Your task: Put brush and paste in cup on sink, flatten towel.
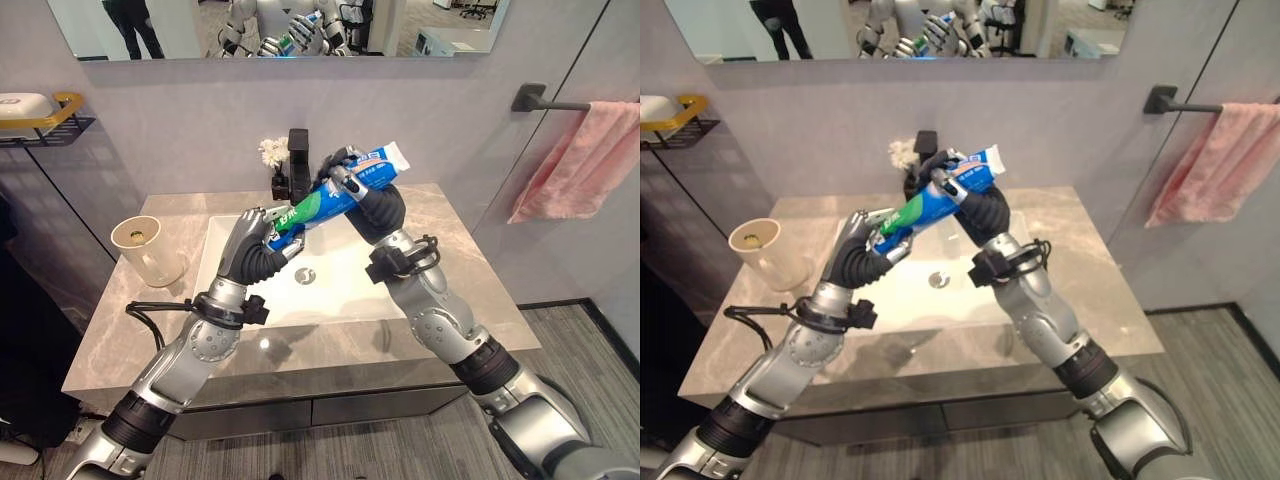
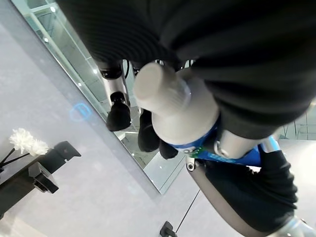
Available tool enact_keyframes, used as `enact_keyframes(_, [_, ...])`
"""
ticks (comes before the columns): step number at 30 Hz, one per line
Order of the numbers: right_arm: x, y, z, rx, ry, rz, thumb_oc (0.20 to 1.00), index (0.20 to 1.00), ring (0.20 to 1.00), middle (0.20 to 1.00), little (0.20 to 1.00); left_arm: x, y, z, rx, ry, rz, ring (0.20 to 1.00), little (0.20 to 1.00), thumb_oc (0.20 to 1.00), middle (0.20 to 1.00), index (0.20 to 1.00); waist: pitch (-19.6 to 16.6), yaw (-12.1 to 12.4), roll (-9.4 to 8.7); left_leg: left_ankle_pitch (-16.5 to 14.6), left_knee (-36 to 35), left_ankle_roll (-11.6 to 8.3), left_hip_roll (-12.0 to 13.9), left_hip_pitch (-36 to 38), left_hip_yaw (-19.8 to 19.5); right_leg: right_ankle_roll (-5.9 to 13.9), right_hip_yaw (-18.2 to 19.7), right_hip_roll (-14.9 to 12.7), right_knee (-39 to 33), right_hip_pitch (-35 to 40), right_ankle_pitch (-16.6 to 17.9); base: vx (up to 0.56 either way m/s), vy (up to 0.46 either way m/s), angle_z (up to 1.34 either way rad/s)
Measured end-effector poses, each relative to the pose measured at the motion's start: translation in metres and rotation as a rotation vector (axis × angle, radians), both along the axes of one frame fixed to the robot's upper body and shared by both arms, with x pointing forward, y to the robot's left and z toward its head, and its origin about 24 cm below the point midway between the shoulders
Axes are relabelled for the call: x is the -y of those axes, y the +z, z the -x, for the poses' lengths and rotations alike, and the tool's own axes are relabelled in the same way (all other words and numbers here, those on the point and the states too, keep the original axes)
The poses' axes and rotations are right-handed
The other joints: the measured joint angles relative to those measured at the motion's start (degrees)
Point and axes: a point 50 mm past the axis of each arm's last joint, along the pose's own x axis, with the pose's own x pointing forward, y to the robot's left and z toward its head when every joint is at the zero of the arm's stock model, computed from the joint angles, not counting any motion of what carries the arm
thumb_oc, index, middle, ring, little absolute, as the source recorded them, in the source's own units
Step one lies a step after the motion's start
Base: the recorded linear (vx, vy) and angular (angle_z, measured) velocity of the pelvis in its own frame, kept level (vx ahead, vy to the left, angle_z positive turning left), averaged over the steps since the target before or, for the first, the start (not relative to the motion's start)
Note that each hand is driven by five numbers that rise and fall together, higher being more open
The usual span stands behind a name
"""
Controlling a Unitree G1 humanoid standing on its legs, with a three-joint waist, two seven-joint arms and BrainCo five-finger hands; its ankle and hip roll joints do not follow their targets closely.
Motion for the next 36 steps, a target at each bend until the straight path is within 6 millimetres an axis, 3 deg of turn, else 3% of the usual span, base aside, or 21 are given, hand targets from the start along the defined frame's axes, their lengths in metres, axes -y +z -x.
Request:
enact_keyframes(3, [0.000, 0.000, 0.000, -0.003, -0.004, -0.007, 0.200, 0.200, 0.200, 0.200, 0.200, 0.001, -0.001, 0.001, -0.002, -0.008, -0.001, 0.200, 0.200, 0.200, 0.200, 0.200, -0.16, 0.01, -0.26, 0.05, 0.01, -0.04, -0.01, -0.23, 0.00, -0.02, 0.00, 0.00, 0.01, -0.22, 0.02, 0.00, 0.000, 0.00])
enact_keyframes(10, [-0.004, 0.000, 0.001, -0.015, -0.006, -0.030, 0.200, 0.200, 0.200, 0.200, 0.200, 0.002, -0.003, 0.002, -0.011, -0.016, 0.011, 0.200, 0.200, 0.200, 0.200, 0.200, -0.18, -0.03, -0.30, 0.05, 0.00, -0.04, 0.01, -0.23, -0.01, -0.02, 0.00, 0.02, 0.01, -0.23, 0.02, 0.00, 0.000, 0.00])
enact_keyframes(11, [-0.004, 0.000, 0.001, -0.016, -0.007, -0.032, 0.200, 0.200, 0.200, 0.200, 0.200, 0.002, -0.003, 0.002, -0.014, -0.017, 0.016, 0.479, 0.479, 0.479, 0.479, 0.479, -0.18, -0.03, -0.30, 0.05, 0.00, -0.04, 0.00, -0.21, -0.01, -0.02, 0.00, 0.02, 0.00, -0.21, 0.02, 0.00, 0.000, 0.00])
enact_keyframes(12, [-0.004, 0.000, 0.001, -0.019, -0.008, -0.034, 0.200, 0.200, 0.200, 0.200, 0.200, 0.003, -0.004, 0.002, -0.018, -0.017, 0.021, 1.000, 1.000, 1.000, 1.000, 1.000, -0.18, -0.04, -0.30, 0.05, 0.00, -0.04, 0.00, -0.21, -0.02, -0.02, 0.00, 0.02, 0.00, -0.21, 0.02, 0.00, 0.000, 0.00])
enact_keyframes(21, [0.005, 0.005, -0.003, -0.039, -0.104, -0.101, 0.200, 0.200, 0.200, 0.200, 0.200, -0.007, -0.040, 0.018, -0.196, 0.014, 0.111, 1.000, 1.000, 1.000, 1.000, 1.000, -0.18, 0.50, -0.28, 0.15, 0.01, -0.15, -0.01, -0.48, -0.71, -0.12, -1.00, 0.00, 0.00, -0.10, -0.06, 0.00, 0.000, 0.04])
enact_keyframes(25, [0.018, 0.011, -0.008, -0.036, -0.187, -0.142, 0.200, 0.200, 0.200, 0.200, 0.200, -0.016, -0.063, 0.030, -0.359, 0.015, 0.246, 1.000, 1.000, 1.000, 1.000, 1.000, -0.19, 2.39, -0.22, 0.46, 0.00, -0.24, -0.11, -1.17, -2.02, -0.19, -1.98, 0.03, 0.01, -0.16, -0.12, -0.01, 0.005, 0.15])
enact_keyframes(31, [0.030, 0.030, -0.023, 0.006, -0.296, -0.130, 0.200, 0.200, 0.200, 0.200, 0.200, -0.036, -0.087, 0.042, -0.496, 0.052, 0.170, 1.000, 1.000, 1.000, 1.000, 1.000, -0.12, 5.14, 0.06, 1.07, -0.12, -0.38, -0.30, -2.45, -4.45, -0.34, -4.62, 0.04, 0.01, -0.10, -0.28, -0.02, 0.013, 0.22])
enact_keyframes(36, [0.021, 0.058, -0.028, 0.100, -0.330, -0.112, 0.200, 0.200, 0.200, 0.200, 0.200, -0.058, -0.093, 0.047, -0.549, 0.106, 0.091, 1.000, 1.000, 1.000, 1.000, 1.000, 0.07, 8.83, -0.06, 1.95, -0.01, -0.43, -0.81, -3.41, -8.54, -0.42, -8.60, -0.06, 0.01, 0.80, -1.06, -0.02, 0.005, 0.41])
